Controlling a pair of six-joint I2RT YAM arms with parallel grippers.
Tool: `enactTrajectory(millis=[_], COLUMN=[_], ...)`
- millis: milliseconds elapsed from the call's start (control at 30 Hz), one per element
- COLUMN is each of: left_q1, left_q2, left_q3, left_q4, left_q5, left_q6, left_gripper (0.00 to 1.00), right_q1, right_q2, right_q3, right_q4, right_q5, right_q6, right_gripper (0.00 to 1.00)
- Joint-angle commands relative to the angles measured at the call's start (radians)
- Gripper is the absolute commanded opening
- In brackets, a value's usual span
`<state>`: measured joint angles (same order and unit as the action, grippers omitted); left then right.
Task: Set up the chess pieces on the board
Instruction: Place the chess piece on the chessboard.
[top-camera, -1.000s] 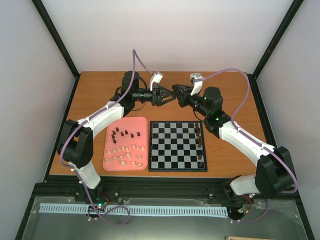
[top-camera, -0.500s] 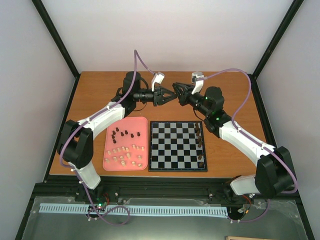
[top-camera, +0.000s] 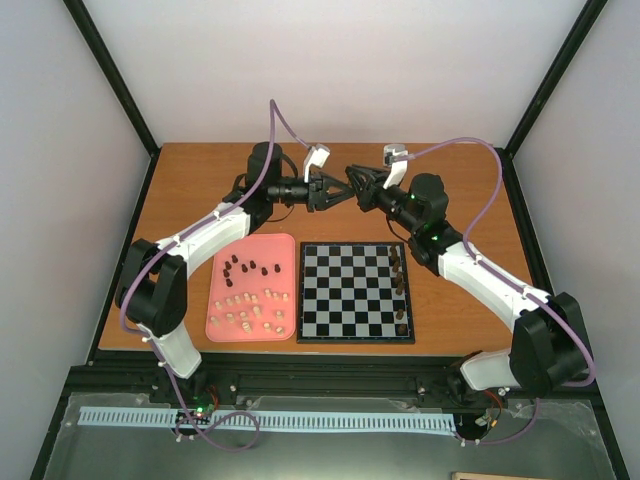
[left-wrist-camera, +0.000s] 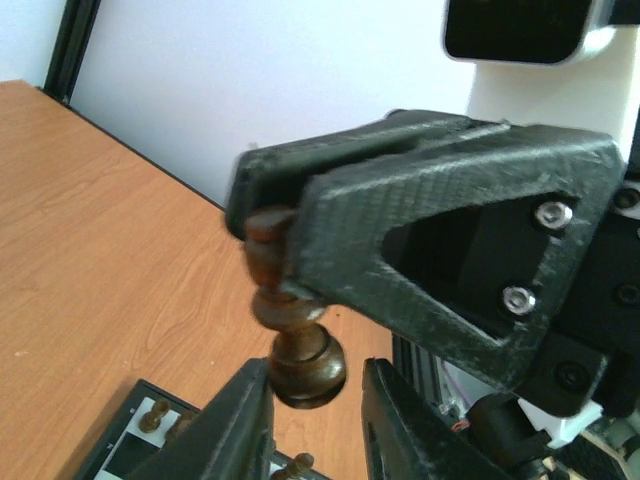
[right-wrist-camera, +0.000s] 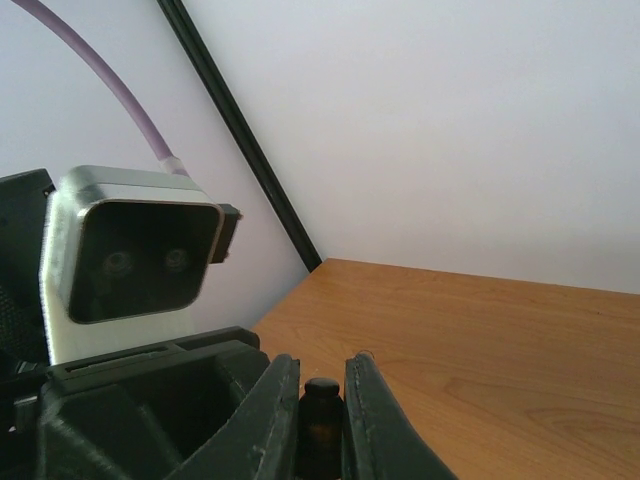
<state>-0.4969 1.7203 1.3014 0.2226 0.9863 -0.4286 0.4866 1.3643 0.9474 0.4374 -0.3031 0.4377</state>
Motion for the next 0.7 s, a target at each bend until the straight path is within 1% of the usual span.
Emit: enactTrajectory(millis=[0,33,67,100,167,233,300,367,433,567,667], left_q1=[-0.020,-0.020,-0.020,-0.020,-0.020,-0.021,-0.020,-0.020,-0.020,-0.020,-0.020], left_q2=[-0.003,-0.005,-0.005,-0.007,-0.013,-0.014,-0.008,0.003,0.012,0.009,0.003], left_q3=[0.049,0.047,0.044,0.041,0.034,0.030,0.033,0.039,0.045,0.055,0.067], left_q4=[0.018,0.024,0.031,0.036,0.046,0.053,0.054,0.056,0.064,0.058,0.045], left_q5=[0.026,0.032,0.036,0.038,0.041,0.040,0.038,0.031,0.017,-0.018,-0.037], left_q6=[0.007,0.006,0.001,-0.001,-0.004,-0.004,-0.004,-0.009,-0.019,-0.014,0.001], left_gripper=[0.34,0.37,0.44,0.48,0.50,0.49,0.45,0.35,0.31,0.29,0.36], right_q1=[0.001,0.001,0.001,0.001,0.001,0.000,0.001,0.001,0.001,0.001,0.001], right_q2=[0.000,0.003,0.005,0.008,0.010,0.011,0.009,0.006,0.003,-0.007,-0.008], right_q3=[-0.007,-0.006,-0.004,-0.003,-0.003,-0.003,-0.002,-0.003,-0.002,-0.005,0.000], right_q4=[0.026,0.028,0.029,0.029,0.030,0.032,0.032,0.031,0.024,0.004,-0.014], right_q5=[0.018,0.016,0.014,0.013,0.014,0.013,0.011,0.001,-0.007,-0.008,-0.011], right_q6=[-0.004,-0.004,-0.003,-0.004,-0.004,-0.003,-0.002,-0.001,-0.001,-0.007,-0.014], right_gripper=[0.03,0.03,0.03,0.03,0.03,0.03,0.03,0.03,0.03,0.03,0.03])
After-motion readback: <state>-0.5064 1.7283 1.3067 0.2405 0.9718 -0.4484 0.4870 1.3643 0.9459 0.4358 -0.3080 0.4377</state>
